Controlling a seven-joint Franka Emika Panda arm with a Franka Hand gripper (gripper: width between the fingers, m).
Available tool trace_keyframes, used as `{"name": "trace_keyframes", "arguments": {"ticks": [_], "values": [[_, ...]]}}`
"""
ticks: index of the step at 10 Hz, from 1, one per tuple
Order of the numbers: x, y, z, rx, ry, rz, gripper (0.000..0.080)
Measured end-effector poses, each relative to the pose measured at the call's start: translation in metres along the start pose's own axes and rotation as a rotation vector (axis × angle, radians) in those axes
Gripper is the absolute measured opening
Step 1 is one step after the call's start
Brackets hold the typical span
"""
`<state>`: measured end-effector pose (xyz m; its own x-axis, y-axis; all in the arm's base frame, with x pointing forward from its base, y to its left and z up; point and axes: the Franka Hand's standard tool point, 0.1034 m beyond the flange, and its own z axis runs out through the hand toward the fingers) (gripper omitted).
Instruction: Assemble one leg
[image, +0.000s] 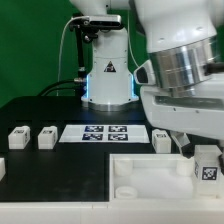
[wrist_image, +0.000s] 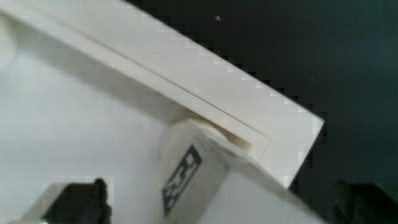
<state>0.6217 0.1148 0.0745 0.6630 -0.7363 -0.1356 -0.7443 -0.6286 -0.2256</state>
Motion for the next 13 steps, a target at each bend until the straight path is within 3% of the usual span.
{"name": "trace_keyframes", "arguments": {"ticks": [2,3,4,5,6,7,9,10,11,13], "values": [[0.0008,0.0008,0.0002,-0.001,0.000,-0.209,0.0649],[0.0006,0.0013,0.0001,-0.014,-0.001,-0.322,0.0649],[0.0013,0.0003,-0.0017,-0.057,-0.005,-0.521,0.0649],[0.0059,-0.0044,-0.0029,-0.082,-0.004,-0.728,0.0649],[0.0064,-0.0043,-0.0020,-0.079,-0.004,-0.808,0.0649],[0.0055,-0.0041,-0.0014,-0.077,-0.005,-0.757,0.0649],[0.0055,-0.0040,-0.0013,-0.077,-0.005,-0.749,0.0358],[0.0067,-0.0032,-0.0016,-0.076,0.000,-0.642,0.0358],[0.0079,-0.0023,-0.0017,-0.076,0.004,-0.554,0.0304],[0.0098,-0.0006,-0.0032,-0.050,0.010,-0.247,0.0304]]}}
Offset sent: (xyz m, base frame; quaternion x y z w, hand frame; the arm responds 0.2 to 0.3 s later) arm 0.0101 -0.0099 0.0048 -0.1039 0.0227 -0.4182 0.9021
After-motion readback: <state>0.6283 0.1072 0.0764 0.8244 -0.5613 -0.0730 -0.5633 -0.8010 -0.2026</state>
